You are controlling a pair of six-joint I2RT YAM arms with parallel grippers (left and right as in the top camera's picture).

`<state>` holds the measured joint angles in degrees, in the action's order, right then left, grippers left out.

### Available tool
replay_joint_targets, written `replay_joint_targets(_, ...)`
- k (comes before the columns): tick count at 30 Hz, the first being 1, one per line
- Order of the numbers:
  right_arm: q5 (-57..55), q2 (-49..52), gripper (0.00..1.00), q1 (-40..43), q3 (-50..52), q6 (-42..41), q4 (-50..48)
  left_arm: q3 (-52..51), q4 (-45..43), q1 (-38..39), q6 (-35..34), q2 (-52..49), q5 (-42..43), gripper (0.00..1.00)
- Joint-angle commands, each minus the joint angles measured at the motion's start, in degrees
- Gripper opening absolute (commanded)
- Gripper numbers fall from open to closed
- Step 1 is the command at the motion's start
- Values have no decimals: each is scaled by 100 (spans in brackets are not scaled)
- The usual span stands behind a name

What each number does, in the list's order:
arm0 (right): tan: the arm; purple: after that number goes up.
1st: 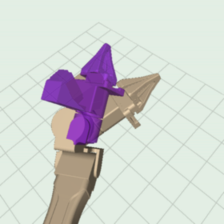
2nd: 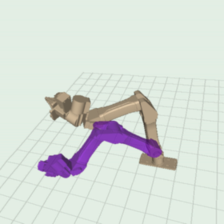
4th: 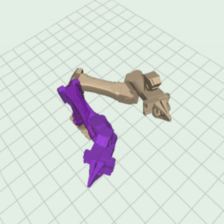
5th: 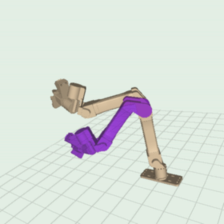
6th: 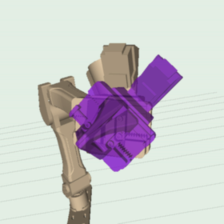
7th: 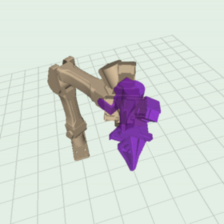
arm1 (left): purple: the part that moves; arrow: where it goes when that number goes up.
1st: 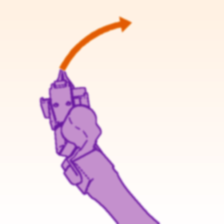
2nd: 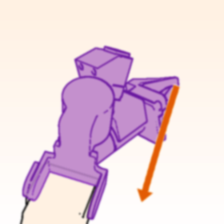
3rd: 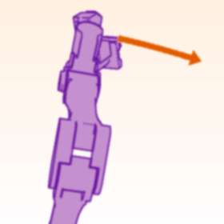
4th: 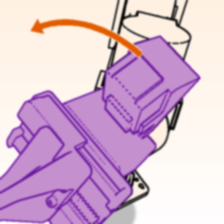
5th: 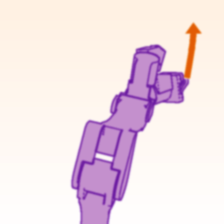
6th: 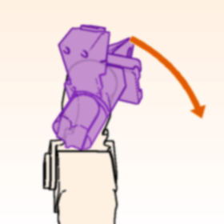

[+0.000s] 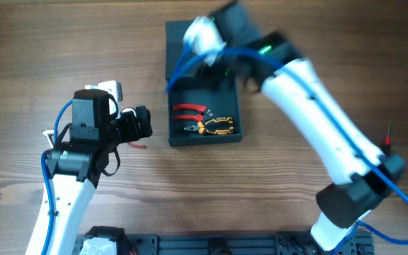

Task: Pack container
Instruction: 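Carry the pliers into the box beside the shears and release, then move the right gripper over the red-handled screwdriver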

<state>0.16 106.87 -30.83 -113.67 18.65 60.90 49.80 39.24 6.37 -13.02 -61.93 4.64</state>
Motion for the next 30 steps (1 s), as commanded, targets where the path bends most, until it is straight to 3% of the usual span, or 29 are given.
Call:
replay_joint_targets(1, -1097, -22, 89, 1200, -1478, -1915, 848, 133, -24, 28, -74, 4, 111, 100)
replay_joint_targets(4, -1091, -26, 89, 2293, -2024, -2437, 1410, 133, -24, 28, -72, 4, 111, 100)
replay_joint_targets(10, -1067, -22, 96, 4426, -2020, -3416, 2428, 133, -26, 28, -72, 4, 111, 100)
replay_joint_targets(16, -833, -22, 100, 6284, -1775, -3563, 3121, 133, -133, 28, -72, 4, 109, 100)
replay_joint_targets(23, -610, -22, 100, 7204, -621, -3095, 2983, 133, -240, 28, -74, 4, 109, 100)
replay_joint_targets(30, -564, -22, 100, 7195, 1318, -2715, 2048, 133, -245, 28, -74, 4, 109, 100)
